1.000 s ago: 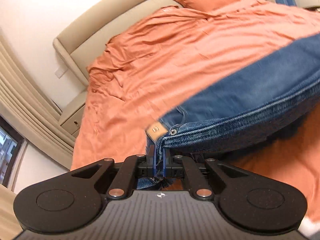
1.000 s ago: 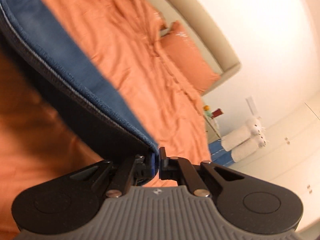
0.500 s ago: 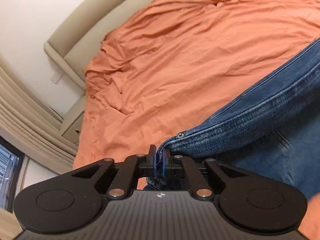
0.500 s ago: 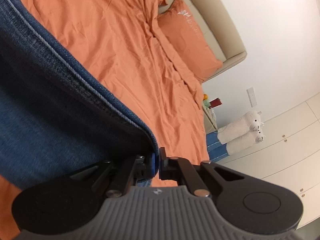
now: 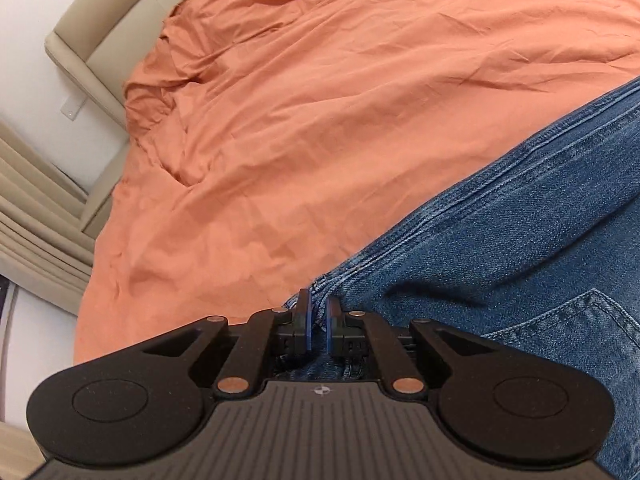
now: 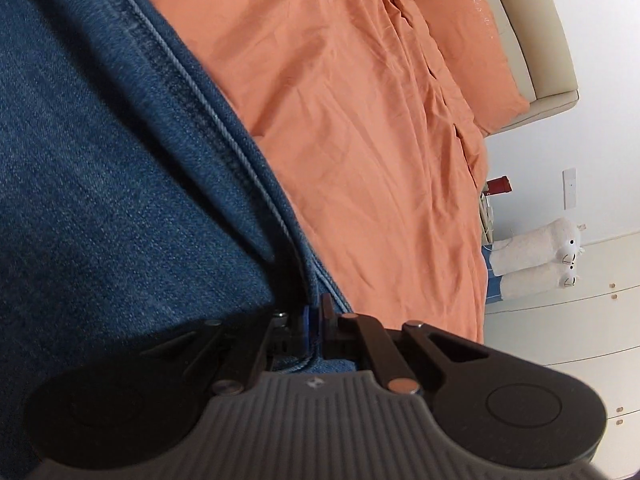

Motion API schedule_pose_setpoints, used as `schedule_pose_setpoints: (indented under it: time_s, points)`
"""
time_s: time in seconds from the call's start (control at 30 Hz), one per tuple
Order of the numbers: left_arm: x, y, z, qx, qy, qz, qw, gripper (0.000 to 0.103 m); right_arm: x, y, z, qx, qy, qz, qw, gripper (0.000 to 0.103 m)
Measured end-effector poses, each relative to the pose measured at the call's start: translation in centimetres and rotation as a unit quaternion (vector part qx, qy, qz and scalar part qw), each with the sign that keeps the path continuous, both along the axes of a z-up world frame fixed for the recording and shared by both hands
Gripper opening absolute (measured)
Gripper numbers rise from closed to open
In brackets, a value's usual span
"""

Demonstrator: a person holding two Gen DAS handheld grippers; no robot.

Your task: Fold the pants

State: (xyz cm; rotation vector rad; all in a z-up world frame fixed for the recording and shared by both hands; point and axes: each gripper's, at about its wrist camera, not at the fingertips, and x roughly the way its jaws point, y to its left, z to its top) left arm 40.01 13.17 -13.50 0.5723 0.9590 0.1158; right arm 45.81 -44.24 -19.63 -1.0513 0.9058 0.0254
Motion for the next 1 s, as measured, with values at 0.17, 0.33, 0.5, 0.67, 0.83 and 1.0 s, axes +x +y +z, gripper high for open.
schedule_pose_setpoints:
  time_s: [0.17,0.33,0.5,0.67,0.83,1.0]
  points:
    - [-3.1,-0.2,3.9,-0.024,-0.065,0.009,0.9976,0.006,-2.2,-0.7,2.3,0.008,-0.036,0.006,0.999,0.000]
    - [-1.9,-0.3,6.0,-0.030,-0.072,0.014,0.9968,0.007,-1.1,-1.8,4.8,0.039,-0.046,0.000,0.998,0.000]
    - [1.1,-0.1,3.2,-0.012,-0.058,0.025,0.9979,0.000,2.0,-1.0,3.0,0.046,-0.023,-0.024,0.998,0.000]
    - [2.7,1.7,2.0,-0.035,-0.054,0.050,0.9967,0.000,3.2,-0.4,-0.3,0.028,-0.001,-0.024,0.999,0.000]
    - [1.5,2.8,3.0,-0.086,-0.044,0.049,0.9941,0.014,3.8,-0.4,-0.3,0.038,-0.009,-0.038,0.999,0.012]
    - [-1.4,4.8,6.1,-0.134,-0.061,0.058,0.9875,0.021,2.9,-0.1,4.0,0.086,-0.051,-0.050,0.994,0.043]
